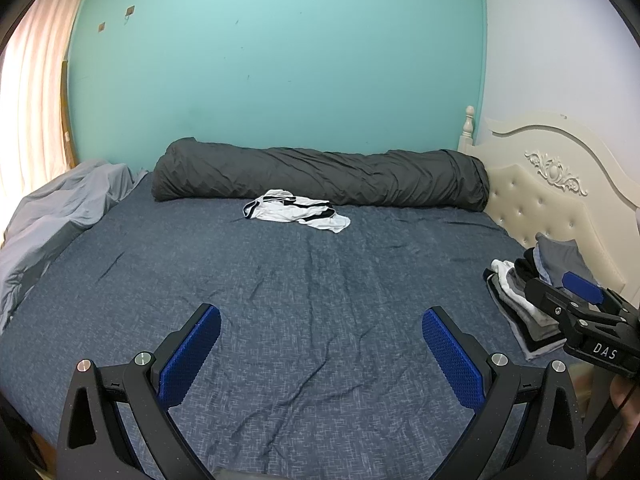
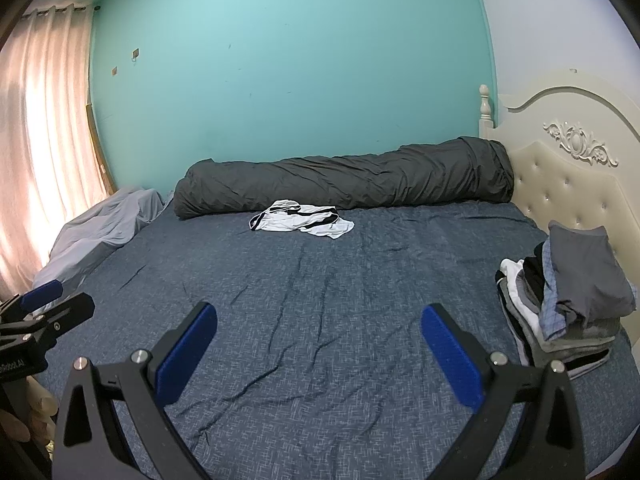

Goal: Fold clothes

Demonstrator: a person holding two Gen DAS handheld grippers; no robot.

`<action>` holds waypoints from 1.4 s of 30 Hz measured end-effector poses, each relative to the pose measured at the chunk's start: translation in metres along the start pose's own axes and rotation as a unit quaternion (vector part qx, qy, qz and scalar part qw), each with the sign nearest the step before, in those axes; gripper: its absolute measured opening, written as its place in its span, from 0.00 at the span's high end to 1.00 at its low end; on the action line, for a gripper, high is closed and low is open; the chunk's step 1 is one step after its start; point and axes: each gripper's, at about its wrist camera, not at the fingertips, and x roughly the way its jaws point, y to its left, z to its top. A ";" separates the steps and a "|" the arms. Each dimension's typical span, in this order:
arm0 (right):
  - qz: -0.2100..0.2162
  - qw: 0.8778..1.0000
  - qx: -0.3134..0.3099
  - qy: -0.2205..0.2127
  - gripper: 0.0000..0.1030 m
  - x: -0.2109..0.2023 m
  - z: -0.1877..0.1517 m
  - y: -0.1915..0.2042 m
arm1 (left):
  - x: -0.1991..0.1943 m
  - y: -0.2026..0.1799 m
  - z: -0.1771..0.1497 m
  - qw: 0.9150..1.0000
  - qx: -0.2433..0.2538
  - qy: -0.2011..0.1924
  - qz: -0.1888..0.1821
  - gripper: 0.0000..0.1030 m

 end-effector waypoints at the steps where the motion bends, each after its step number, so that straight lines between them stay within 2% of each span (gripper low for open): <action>1: 0.000 1.000 0.000 0.000 0.00 0.000 0.000 0.000 | 0.000 -0.001 0.000 1.000 0.000 0.000 0.000 0.00; 13: -0.006 1.000 -0.004 0.006 0.00 0.009 0.000 -0.002 | 0.013 0.001 -0.001 1.000 -0.002 0.005 -0.002 0.00; 23: -0.013 1.000 -0.006 0.027 0.00 0.051 -0.004 -0.012 | 0.067 0.011 0.001 1.000 -0.011 0.025 0.006 0.00; 28: -0.016 0.999 -0.003 0.047 0.00 0.099 -0.009 -0.022 | 0.115 0.022 0.002 0.999 -0.020 0.039 0.002 0.00; 32: -0.012 0.998 -0.005 0.063 0.00 0.153 -0.011 -0.031 | 0.173 0.037 0.003 0.998 -0.028 0.054 0.001 0.00; 37: 0.006 0.997 -0.013 0.077 0.00 0.240 -0.004 -0.043 | 0.258 0.058 0.011 0.997 -0.032 0.071 -0.003 0.00; 42: 0.023 0.995 -0.003 0.100 0.00 0.340 0.012 -0.060 | 0.344 0.081 0.022 0.994 -0.061 0.095 -0.008 0.00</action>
